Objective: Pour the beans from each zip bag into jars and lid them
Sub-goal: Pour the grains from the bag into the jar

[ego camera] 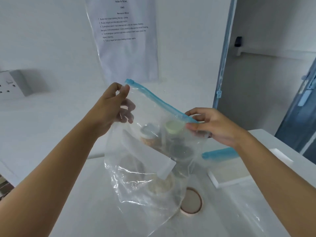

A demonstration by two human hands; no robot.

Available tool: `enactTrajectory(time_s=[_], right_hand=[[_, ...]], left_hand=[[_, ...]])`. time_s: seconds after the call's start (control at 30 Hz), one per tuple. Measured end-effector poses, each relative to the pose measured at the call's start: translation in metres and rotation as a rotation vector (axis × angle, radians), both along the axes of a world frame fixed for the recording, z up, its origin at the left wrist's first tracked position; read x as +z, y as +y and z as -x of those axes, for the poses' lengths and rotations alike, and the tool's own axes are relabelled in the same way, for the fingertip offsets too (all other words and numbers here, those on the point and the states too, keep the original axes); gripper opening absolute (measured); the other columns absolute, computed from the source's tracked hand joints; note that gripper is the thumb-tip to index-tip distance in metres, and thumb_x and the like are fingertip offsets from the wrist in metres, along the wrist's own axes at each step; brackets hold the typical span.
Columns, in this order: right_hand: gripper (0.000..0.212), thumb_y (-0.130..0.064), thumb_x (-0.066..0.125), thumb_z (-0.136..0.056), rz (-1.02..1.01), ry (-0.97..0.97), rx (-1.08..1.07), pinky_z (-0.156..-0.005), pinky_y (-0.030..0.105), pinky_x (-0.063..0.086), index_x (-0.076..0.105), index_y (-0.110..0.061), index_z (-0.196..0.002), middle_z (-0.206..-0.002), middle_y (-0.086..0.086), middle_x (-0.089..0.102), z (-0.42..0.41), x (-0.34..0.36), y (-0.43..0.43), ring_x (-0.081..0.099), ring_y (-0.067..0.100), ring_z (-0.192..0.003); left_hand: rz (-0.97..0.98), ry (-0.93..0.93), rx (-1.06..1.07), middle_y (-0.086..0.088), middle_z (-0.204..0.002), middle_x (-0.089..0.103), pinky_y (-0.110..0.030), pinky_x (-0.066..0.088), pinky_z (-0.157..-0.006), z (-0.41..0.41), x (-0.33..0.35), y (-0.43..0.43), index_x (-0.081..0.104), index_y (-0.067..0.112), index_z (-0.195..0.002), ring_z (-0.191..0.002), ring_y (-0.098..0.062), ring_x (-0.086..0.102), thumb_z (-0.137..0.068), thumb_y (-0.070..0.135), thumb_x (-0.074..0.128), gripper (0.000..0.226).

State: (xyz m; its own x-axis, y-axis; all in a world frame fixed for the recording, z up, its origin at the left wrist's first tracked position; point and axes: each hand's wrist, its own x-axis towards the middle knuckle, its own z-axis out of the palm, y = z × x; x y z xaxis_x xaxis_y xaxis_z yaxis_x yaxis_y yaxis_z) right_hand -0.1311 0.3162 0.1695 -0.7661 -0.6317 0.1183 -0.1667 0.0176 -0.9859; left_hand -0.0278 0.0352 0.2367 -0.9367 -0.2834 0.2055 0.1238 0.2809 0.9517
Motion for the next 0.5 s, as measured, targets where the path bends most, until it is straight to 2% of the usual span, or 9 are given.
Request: enactTrajectory(time_s=[0.07, 0.17, 0.23, 0.3, 0.4, 0.5], right_hand=[[0.029, -0.011, 0.081, -0.072, 0.153, -0.121, -0.037, -0.057, 0.019, 0.05, 0.072, -0.01, -0.099, -0.082, 0.005, 0.067, 0.011, -0.004, 0.013, 0.059, 0.014, -0.064], [0.023, -0.008, 0.078, -0.07, 0.396, -0.263, -0.118, -0.053, 0.017, 0.048, 0.069, -0.01, -0.091, -0.073, 0.003, 0.067, 0.03, -0.011, 0.032, 0.057, 0.01, -0.057], [0.019, -0.009, 0.076, -0.073, 0.482, -0.331, -0.178, -0.048, 0.016, 0.042, 0.066, -0.011, -0.089, -0.071, 0.002, 0.065, 0.041, -0.015, 0.047, 0.054, 0.008, -0.055], [0.02, -0.012, 0.077, -0.075, 0.532, -0.397, -0.198, -0.047, 0.016, 0.041, 0.064, -0.011, -0.091, -0.07, 0.001, 0.064, 0.053, -0.019, 0.067, 0.052, 0.006, -0.055], [0.02, -0.018, 0.078, -0.077, 0.581, -0.481, -0.14, -0.054, 0.018, 0.045, 0.065, -0.011, -0.09, -0.073, 0.0, 0.066, 0.071, -0.022, 0.104, 0.053, 0.007, -0.059], [0.035, -0.031, 0.081, -0.075, 0.548, -0.523, 0.009, -0.068, 0.028, 0.054, 0.071, -0.012, -0.102, -0.097, 0.005, 0.074, 0.086, -0.031, 0.146, 0.065, 0.015, -0.076]], left_hand=[[-0.027, -0.042, -0.005, -0.006, -0.069, 0.063, -0.024, 0.041, -0.047, 0.002, 0.003, 0.01, 0.043, 0.016, -0.099, -0.05, -0.028, 0.061, -0.107, 0.043, 0.047, 0.028], [-0.116, -0.098, -0.042, -0.01, -0.071, 0.064, -0.023, 0.042, -0.045, 0.008, 0.007, 0.036, 0.044, 0.018, -0.1, -0.055, -0.032, 0.067, -0.108, 0.039, 0.045, 0.023], [-0.167, -0.115, -0.055, -0.01, -0.072, 0.065, -0.026, 0.042, -0.049, 0.015, 0.003, 0.061, 0.045, 0.02, -0.101, -0.059, -0.032, 0.07, -0.108, 0.038, 0.044, 0.019], [-0.191, -0.105, -0.042, -0.008, -0.073, 0.066, -0.03, 0.033, -0.056, 0.026, -0.006, 0.089, 0.044, 0.022, -0.103, -0.059, -0.028, 0.07, -0.109, 0.039, 0.042, 0.018], [-0.277, -0.066, 0.0, -0.005, -0.076, 0.067, -0.032, 0.026, -0.06, 0.043, -0.025, 0.132, 0.044, 0.023, -0.104, -0.056, -0.024, 0.067, -0.109, 0.04, 0.041, 0.018], [-0.381, -0.013, 0.057, 0.0, -0.081, 0.071, -0.03, 0.027, -0.064, 0.061, -0.045, 0.17, 0.043, 0.027, -0.095, -0.056, -0.019, 0.066, -0.109, 0.042, 0.04, 0.021]])
